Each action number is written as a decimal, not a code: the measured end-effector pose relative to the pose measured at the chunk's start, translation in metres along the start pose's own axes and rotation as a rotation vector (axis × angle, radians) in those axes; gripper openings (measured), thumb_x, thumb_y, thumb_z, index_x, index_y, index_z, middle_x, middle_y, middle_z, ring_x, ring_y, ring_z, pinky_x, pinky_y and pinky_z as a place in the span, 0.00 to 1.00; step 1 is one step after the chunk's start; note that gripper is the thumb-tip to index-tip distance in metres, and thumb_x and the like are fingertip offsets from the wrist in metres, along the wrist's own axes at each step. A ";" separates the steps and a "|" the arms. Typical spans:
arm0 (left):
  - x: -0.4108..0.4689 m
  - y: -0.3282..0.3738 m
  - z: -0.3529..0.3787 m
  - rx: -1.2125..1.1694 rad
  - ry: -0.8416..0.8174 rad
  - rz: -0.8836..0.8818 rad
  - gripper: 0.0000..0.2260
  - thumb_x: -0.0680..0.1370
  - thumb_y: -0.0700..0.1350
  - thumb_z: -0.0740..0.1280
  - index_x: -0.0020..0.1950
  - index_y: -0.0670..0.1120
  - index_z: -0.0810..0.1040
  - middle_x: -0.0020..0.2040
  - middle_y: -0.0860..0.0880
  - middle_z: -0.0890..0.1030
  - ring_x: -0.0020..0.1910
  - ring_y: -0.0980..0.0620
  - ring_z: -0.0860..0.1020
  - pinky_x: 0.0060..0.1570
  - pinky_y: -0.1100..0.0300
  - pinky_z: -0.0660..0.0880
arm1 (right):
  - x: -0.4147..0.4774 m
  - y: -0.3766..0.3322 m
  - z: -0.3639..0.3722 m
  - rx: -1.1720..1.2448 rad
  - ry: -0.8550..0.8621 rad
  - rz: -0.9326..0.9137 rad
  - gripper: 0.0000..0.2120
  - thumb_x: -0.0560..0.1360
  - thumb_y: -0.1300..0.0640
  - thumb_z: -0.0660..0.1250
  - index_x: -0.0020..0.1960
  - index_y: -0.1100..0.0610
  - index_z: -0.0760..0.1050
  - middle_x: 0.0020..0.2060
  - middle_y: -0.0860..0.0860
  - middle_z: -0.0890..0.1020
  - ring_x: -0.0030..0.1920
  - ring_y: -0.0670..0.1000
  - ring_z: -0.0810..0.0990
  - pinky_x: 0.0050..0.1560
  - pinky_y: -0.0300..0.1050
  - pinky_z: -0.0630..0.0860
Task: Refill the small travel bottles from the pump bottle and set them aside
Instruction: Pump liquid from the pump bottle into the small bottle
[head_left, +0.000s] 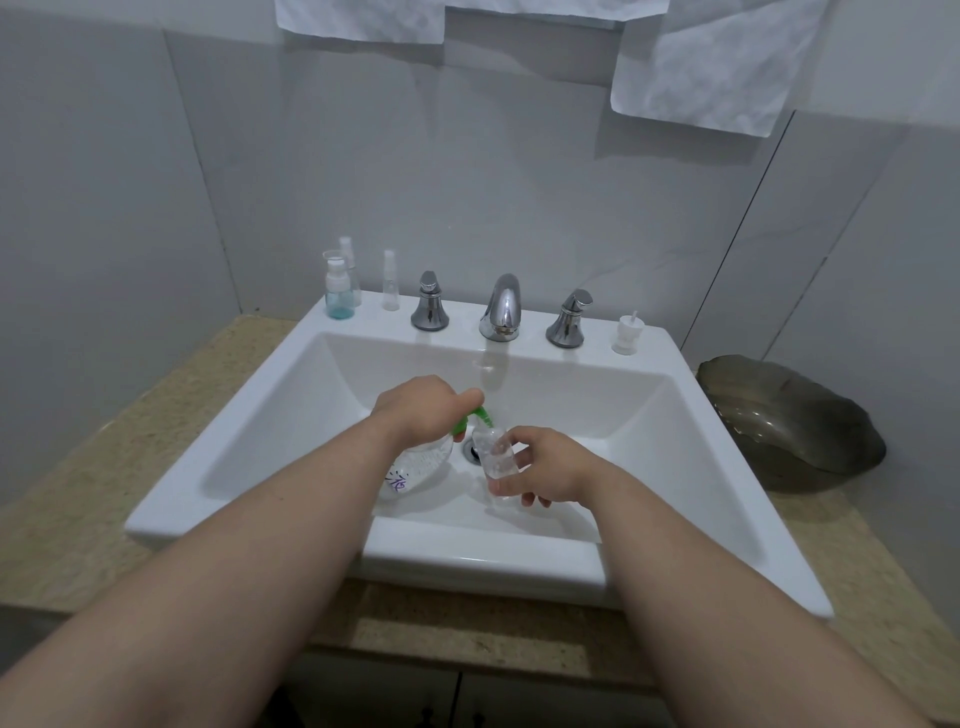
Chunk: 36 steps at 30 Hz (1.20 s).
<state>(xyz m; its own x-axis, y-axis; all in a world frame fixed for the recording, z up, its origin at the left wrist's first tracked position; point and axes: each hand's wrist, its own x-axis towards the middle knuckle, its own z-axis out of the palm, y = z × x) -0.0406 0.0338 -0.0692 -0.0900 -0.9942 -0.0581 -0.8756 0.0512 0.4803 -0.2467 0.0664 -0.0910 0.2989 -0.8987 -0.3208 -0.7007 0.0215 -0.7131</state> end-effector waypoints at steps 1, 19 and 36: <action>0.000 0.000 0.000 0.003 -0.001 0.004 0.25 0.76 0.62 0.56 0.36 0.48 0.86 0.35 0.51 0.78 0.38 0.48 0.77 0.41 0.56 0.68 | 0.000 0.000 0.000 -0.003 -0.002 0.001 0.24 0.73 0.55 0.79 0.65 0.51 0.74 0.51 0.47 0.83 0.31 0.47 0.81 0.31 0.39 0.73; -0.003 -0.004 0.001 -0.008 0.017 0.010 0.36 0.76 0.76 0.52 0.35 0.49 0.84 0.40 0.51 0.83 0.43 0.50 0.80 0.47 0.53 0.70 | -0.002 0.000 0.000 0.030 0.002 0.009 0.23 0.74 0.56 0.79 0.65 0.53 0.74 0.49 0.47 0.84 0.32 0.48 0.81 0.30 0.39 0.73; 0.002 -0.001 0.003 0.029 0.023 0.021 0.26 0.77 0.63 0.56 0.37 0.47 0.85 0.35 0.51 0.80 0.41 0.48 0.79 0.42 0.56 0.69 | 0.002 0.003 0.000 0.003 -0.003 0.001 0.25 0.73 0.54 0.79 0.66 0.52 0.73 0.51 0.48 0.84 0.31 0.47 0.81 0.30 0.39 0.73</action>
<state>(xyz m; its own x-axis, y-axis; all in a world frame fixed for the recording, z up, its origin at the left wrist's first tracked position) -0.0412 0.0320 -0.0721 -0.0980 -0.9948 -0.0279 -0.8871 0.0746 0.4555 -0.2477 0.0653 -0.0937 0.3005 -0.8972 -0.3237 -0.6988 0.0239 -0.7150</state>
